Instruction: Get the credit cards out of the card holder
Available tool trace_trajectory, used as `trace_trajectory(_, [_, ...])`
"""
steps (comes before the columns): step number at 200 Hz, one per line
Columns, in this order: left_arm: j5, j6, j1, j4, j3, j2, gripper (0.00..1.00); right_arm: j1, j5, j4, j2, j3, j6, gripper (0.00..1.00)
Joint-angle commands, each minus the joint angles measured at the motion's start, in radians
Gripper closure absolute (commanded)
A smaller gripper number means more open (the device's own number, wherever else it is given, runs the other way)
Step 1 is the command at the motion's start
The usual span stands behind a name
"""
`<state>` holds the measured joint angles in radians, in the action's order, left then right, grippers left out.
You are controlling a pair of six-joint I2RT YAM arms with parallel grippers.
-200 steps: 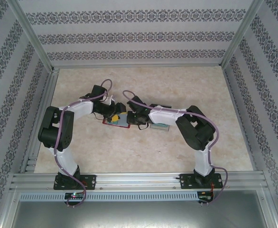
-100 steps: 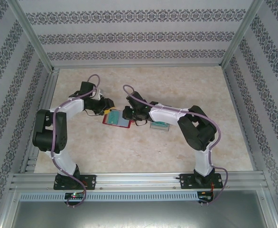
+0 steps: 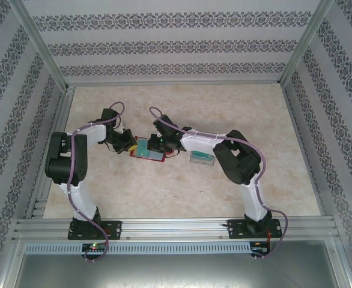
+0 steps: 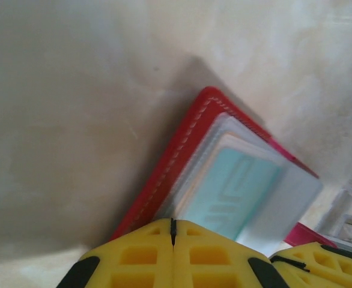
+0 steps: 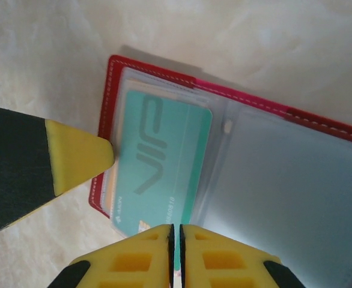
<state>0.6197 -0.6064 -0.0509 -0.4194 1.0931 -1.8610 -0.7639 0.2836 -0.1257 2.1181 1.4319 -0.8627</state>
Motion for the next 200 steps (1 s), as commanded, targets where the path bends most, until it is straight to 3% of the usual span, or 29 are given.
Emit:
trace_trajectory(1, [-0.021, 0.020, 0.000, -0.056, 0.007, -0.024, 0.94, -0.008, 0.034, -0.005, 0.034, 0.036, -0.023, 0.85])
trace_trajectory(200, [-0.039, 0.027, -0.009, -0.091, 0.022, -0.049, 0.95, 0.009, 0.103, 0.148, 0.061, 0.004, -0.115, 0.83])
